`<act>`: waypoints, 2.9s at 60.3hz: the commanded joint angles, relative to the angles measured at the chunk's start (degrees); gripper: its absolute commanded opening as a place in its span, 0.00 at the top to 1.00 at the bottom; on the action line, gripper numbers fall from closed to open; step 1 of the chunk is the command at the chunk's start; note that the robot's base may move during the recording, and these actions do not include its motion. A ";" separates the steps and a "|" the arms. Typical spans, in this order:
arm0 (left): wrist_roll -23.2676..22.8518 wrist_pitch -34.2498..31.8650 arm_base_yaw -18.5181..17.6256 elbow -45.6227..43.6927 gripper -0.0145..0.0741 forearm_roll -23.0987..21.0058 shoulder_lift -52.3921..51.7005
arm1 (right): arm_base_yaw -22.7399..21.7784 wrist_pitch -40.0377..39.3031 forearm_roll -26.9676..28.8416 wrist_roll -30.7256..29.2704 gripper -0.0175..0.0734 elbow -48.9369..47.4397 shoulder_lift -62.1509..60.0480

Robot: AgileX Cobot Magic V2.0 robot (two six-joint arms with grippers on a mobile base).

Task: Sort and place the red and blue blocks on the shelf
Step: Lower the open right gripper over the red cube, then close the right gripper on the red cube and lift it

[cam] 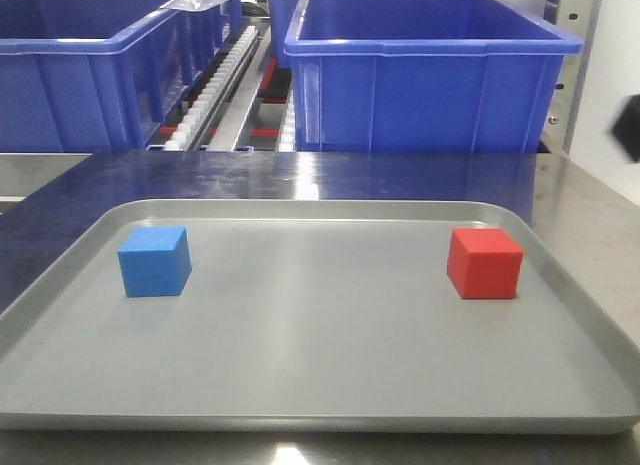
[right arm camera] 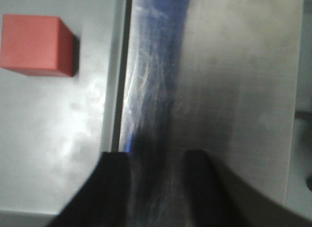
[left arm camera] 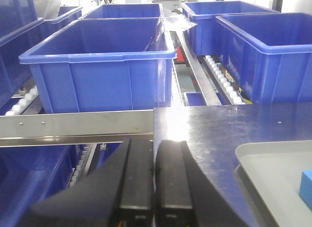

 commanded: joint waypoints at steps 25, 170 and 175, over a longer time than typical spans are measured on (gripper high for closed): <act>-0.28 -4.80 0.16 1.20 0.70 -0.55 -0.84 | 1.76 13.38 9.19 -1.11 0.31 -26.71 18.20; -0.28 -4.80 0.16 1.20 0.70 -0.55 -0.84 | 0.54 8.28 11.42 -3.45 0.73 -28.88 28.51; -0.28 -4.80 0.16 1.20 0.70 -0.55 -0.84 | 0.48 8.28 10.34 -3.49 0.73 -28.88 27.19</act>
